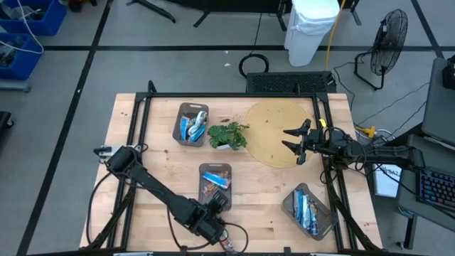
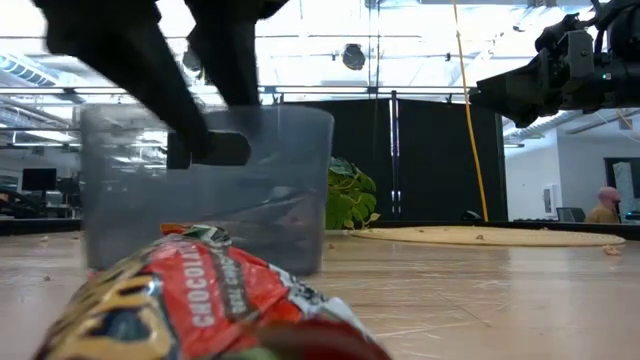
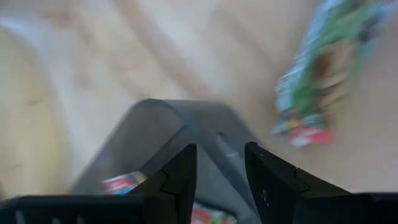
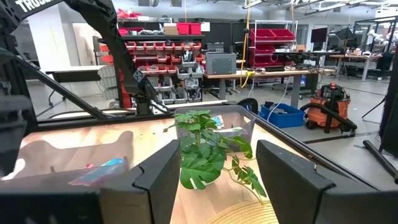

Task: Pick and place Granola Bars by type
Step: Put the red granola bar into the bottom left black bin

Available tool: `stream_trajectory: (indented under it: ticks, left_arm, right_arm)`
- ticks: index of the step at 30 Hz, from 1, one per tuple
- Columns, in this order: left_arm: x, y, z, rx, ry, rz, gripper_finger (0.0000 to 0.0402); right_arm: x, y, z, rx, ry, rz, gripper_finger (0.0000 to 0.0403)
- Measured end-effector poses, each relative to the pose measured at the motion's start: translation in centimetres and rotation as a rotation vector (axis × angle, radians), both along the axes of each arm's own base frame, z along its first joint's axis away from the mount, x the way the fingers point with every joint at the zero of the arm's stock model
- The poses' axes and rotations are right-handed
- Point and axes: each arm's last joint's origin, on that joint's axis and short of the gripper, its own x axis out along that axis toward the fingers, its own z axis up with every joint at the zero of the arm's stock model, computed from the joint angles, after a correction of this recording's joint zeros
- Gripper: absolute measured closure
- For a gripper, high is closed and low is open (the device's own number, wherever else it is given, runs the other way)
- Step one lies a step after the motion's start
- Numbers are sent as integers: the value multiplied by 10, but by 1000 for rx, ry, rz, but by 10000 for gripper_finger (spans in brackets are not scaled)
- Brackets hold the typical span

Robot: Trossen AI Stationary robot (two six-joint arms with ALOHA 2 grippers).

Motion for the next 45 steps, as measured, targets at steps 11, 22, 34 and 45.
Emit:
stream_trajectory:
  ticks: [11, 22, 34, 45]
  left_arm:
    - [-29, 32, 71, 230, -356, 362, 261]
    - [-85, 103, 91, -115, -589, 869, 261]
    - [-132, 107, 46, -540, -750, 654, 372]
    - [-115, 20, 30, -648, -618, -79, 399]
  right_arm:
    - [0, 0, 0, 0, 0, 0, 202]
    - [0, 0, 0, 0, 0, 0, 202]
    - [0, 0, 0, 0, 0, 0, 202]
    - [0, 0, 0, 0, 0, 0, 202]
